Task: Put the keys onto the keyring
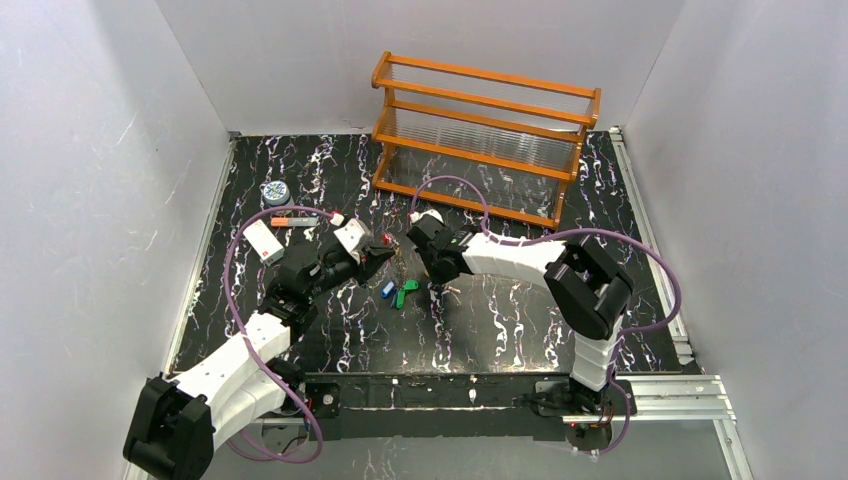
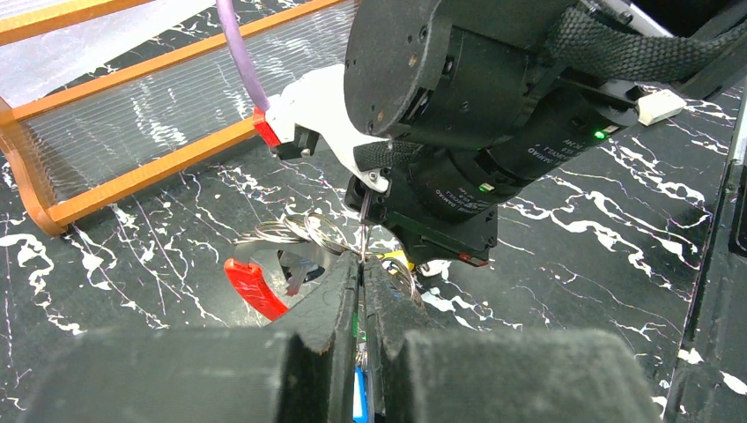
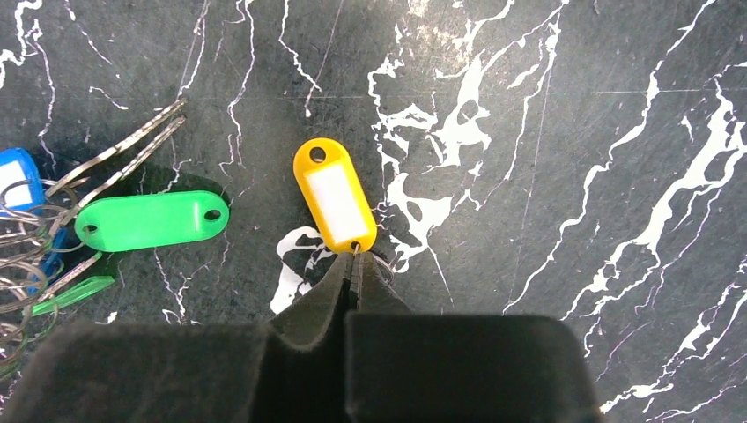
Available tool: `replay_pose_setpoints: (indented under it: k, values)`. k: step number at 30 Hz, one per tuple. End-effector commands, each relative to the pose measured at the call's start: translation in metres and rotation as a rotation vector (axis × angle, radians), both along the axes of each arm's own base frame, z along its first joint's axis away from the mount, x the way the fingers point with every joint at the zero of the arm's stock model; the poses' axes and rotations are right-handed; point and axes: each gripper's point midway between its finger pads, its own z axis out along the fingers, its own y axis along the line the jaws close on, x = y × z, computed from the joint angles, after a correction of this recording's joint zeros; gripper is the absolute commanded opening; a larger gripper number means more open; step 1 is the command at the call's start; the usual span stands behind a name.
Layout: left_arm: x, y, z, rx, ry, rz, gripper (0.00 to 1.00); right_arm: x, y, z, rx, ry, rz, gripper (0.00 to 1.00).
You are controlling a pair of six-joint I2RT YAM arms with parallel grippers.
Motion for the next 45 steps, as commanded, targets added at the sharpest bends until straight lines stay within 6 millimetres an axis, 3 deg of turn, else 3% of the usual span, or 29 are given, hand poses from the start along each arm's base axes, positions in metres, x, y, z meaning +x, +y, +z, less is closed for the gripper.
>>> replay_pose_setpoints:
  k: [1, 6, 15, 24, 29, 33, 38, 45]
  values:
    - [-0.002, 0.000, 0.013, -0.024, -0.044, -0.004, 0.00, 0.004, 0.004, 0.030, 0.055, -0.046, -0.003, 0.01]
    - [-0.004, 0.000, 0.012, -0.022, -0.042, -0.010, 0.00, 0.008, 0.004, 0.048, 0.160, -0.035, 0.003, 0.01]
    - [-0.010, -0.004, 0.007, -0.008, -0.037, -0.055, 0.00, 0.008, 0.008, 0.082, 0.499, 0.031, 0.111, 0.01]
    - [-0.026, -0.018, 0.001, 0.005, -0.023, -0.195, 0.00, 0.030, 0.002, 0.116, 0.584, -0.226, 0.220, 0.01]
    - [-0.026, -0.024, -0.005, 0.013, 0.005, -0.234, 0.00, 0.019, 0.006, 0.136, 0.623, -0.220, 0.310, 0.01]
    - [-0.026, -0.035, -0.011, 0.013, 0.018, -0.271, 0.00, -0.001, 0.010, 0.144, 0.688, -0.201, 0.417, 0.01]
    - [-0.028, -0.052, -0.020, 0.019, 0.039, -0.313, 0.00, -0.020, 0.015, 0.146, 0.737, -0.148, 0.526, 0.01]
    - [-0.027, -0.059, -0.027, 0.029, 0.045, -0.311, 0.00, -0.036, 0.019, 0.136, 0.752, -0.074, 0.618, 0.01]
